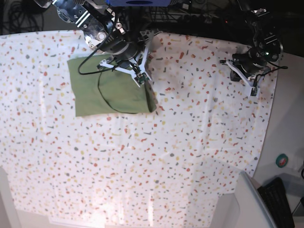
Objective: Layout the t-shirt on the table in an organized manner, then fold the t-shirt properly
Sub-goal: 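Flatten the folded bundle with the right gripper and withdraw the left gripper, then grasp the bundle with both grippers and fold it over once more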
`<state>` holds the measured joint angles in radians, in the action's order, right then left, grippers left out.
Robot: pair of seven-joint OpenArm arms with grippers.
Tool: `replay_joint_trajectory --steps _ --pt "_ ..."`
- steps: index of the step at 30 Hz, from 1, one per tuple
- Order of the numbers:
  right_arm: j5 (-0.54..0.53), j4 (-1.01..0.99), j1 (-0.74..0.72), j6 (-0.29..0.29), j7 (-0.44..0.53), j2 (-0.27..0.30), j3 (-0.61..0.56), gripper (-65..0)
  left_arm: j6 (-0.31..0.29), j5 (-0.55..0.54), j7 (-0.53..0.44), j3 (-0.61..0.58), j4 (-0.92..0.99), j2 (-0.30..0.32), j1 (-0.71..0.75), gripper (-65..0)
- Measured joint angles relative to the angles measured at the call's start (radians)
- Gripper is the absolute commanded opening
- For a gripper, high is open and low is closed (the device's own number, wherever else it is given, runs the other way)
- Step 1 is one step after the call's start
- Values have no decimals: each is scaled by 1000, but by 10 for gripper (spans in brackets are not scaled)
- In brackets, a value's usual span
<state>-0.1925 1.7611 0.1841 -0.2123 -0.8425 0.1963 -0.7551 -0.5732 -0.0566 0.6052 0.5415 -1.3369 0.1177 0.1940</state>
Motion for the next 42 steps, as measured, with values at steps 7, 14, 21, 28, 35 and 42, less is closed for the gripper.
replay_joint_trajectory --steps 7,14,21,28,35,42 --pt "2 121 -9 -192 0 55 8 -534 19 -6 -13 -137 -15 -12 5 -650" --pt "-2 117 -7 -219 4 101 158 -533 4 -366 191 -319 -123 -54 57 -650" --pt "-4 117 11 -219 2 131 253 -531 11 -582 213 -432 -181 -53 37 -336" --pt "-8 116 12 -219 4 137 258 -531 63 -601 206 -532 -65 -93 -77 -306" --pt "-9 116 19 -219 3 142 258 -533 88 -595 214 -538 -33 -116 -93 -306" --pt "-9 116 19 -219 3 142 258 -534 86 -602 212 -543 -46 -160 -96 -309"
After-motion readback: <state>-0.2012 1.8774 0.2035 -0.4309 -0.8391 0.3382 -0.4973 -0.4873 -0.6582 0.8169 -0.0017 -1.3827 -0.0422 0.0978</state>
